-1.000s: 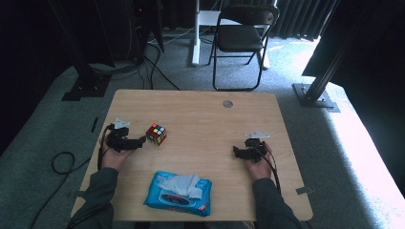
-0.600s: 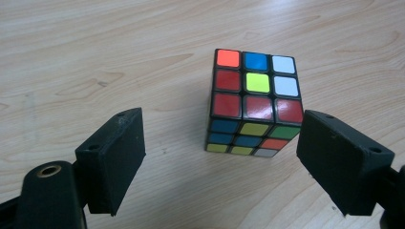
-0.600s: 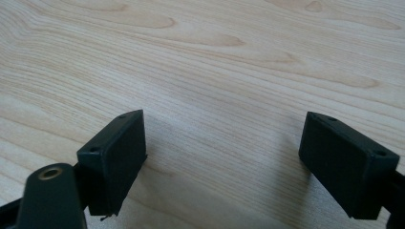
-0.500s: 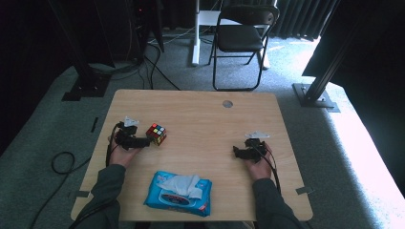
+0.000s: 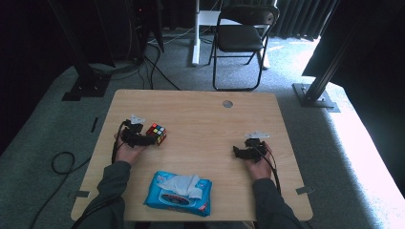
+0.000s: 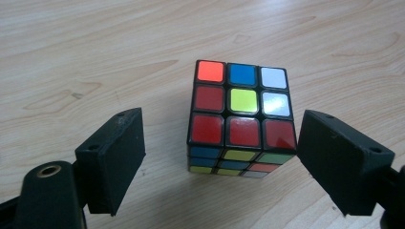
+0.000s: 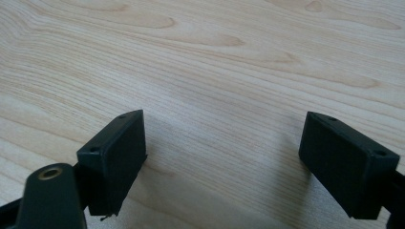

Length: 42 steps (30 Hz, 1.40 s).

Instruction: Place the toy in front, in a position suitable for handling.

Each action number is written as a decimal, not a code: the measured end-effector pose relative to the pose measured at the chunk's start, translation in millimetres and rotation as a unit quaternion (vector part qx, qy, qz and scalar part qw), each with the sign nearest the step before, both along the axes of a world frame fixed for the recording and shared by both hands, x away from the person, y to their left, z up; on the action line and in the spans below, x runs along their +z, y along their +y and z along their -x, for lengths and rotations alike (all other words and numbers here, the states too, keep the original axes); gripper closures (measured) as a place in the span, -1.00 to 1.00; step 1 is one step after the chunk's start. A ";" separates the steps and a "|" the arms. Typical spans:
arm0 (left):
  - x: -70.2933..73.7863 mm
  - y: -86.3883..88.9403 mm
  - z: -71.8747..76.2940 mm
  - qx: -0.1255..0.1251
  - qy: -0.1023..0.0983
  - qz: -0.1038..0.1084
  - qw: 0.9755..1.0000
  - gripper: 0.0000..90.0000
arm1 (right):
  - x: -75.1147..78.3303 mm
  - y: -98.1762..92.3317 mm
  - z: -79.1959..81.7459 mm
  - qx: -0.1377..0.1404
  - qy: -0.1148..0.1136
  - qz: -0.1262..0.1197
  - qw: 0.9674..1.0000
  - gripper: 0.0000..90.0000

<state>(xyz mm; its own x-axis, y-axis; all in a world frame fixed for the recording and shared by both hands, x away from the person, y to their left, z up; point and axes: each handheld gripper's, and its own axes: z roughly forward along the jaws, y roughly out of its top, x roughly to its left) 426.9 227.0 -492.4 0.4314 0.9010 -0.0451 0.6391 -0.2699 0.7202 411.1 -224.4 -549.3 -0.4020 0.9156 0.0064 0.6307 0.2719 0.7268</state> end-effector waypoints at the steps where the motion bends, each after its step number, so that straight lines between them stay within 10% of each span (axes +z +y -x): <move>1: 0.2 -2.3 -0.9 -0.001 -0.001 -0.007 1.000 -0.63 | 0.0 0.0 0.0 0.000 0.000 0.000 1.000 -0.65; 42: -19.0 -17.7 -13.8 -0.021 0.029 -0.020 0.999 -0.24 | 0.0 0.0 -0.1 0.000 0.000 0.000 1.000 -0.65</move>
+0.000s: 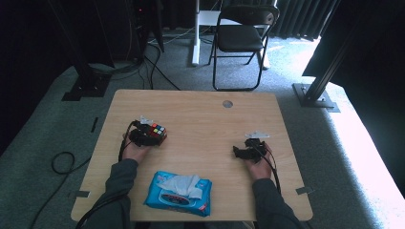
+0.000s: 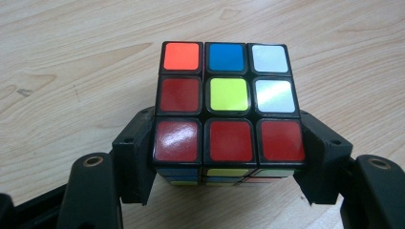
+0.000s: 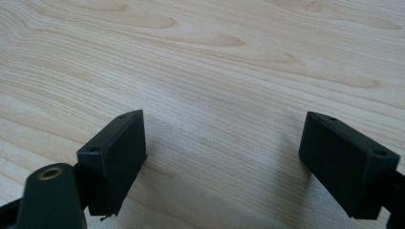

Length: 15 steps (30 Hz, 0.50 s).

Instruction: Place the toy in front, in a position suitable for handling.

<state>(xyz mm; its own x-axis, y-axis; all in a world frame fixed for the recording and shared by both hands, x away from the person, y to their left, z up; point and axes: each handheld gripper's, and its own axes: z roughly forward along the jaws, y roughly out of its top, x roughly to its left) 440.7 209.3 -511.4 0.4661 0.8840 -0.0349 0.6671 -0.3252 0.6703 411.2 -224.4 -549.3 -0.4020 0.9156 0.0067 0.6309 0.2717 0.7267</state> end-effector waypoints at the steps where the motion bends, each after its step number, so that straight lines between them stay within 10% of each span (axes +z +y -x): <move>1: 0.0 0.0 0.0 0.000 0.000 0.000 1.000 -0.24 | 0.0 0.0 0.0 0.000 0.000 0.000 1.000 -0.65; 15: 9.3 -8.8 3.2 -0.015 -0.017 0.001 1.000 -0.24 | 0.0 0.0 -0.1 0.000 0.000 0.000 1.000 -0.65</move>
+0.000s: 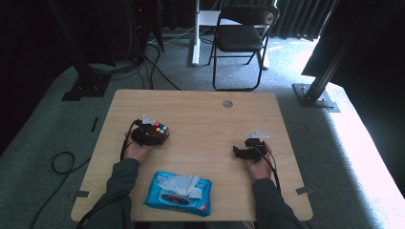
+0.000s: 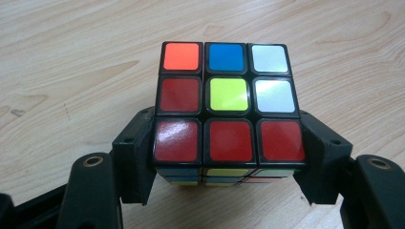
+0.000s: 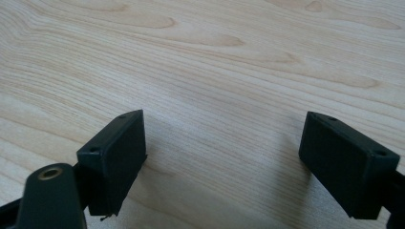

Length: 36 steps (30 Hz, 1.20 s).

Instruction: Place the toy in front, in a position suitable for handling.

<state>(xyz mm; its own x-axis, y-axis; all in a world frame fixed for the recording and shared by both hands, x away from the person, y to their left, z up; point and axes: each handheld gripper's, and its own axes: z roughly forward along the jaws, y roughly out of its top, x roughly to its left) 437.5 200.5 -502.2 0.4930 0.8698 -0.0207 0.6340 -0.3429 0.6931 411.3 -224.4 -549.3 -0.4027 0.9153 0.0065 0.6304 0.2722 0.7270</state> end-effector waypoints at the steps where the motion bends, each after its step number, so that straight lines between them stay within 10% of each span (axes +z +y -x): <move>1: 0.6 -0.3 0.1 -0.002 0.000 0.000 1.000 -0.24 | 0.0 0.0 0.0 0.000 0.000 0.000 1.000 -0.65; 36: 28.6 -31.6 2.9 -0.054 -0.023 -0.012 0.998 -0.24 | 0.1 0.0 0.0 0.000 0.000 0.001 1.000 -0.65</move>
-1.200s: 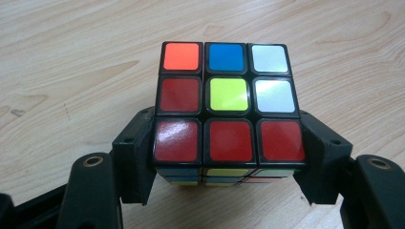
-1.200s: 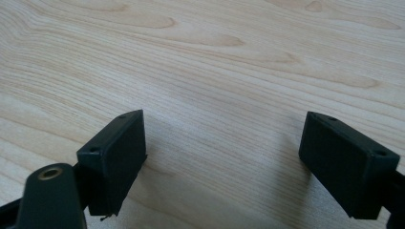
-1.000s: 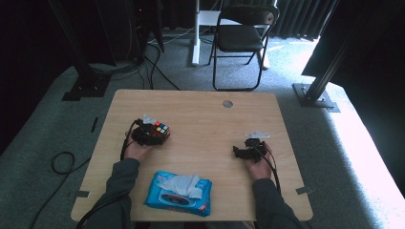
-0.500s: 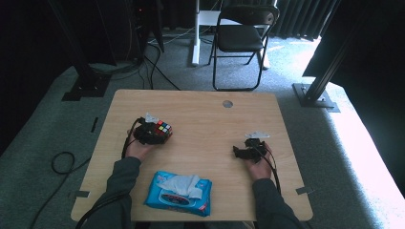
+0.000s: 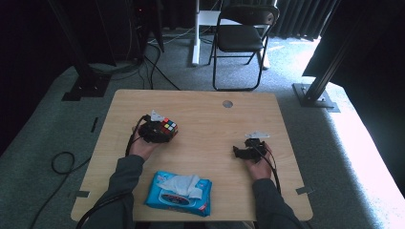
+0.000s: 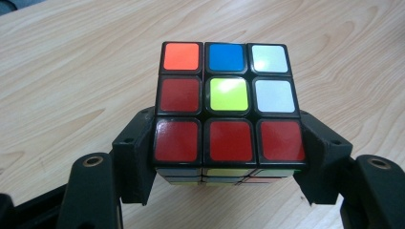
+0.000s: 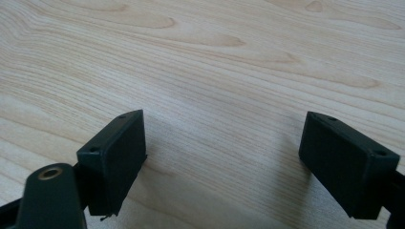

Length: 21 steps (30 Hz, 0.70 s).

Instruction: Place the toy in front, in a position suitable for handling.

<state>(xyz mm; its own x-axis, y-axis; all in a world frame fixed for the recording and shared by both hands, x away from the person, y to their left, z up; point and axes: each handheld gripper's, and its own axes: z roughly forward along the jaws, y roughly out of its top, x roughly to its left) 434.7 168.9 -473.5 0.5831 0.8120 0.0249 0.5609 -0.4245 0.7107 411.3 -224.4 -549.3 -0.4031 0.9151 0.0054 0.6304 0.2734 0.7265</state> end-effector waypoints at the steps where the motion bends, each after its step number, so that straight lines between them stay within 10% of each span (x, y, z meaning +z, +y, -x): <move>1: 0.6 -1.1 0.1 -0.001 0.000 0.000 1.000 -0.24 | 0.0 0.0 0.0 0.000 0.000 0.000 1.000 -0.65; 21: 5.6 -26.7 0.9 -0.033 0.000 0.002 0.999 -0.24 | 0.0 0.1 0.0 0.000 0.000 0.000 1.000 -0.65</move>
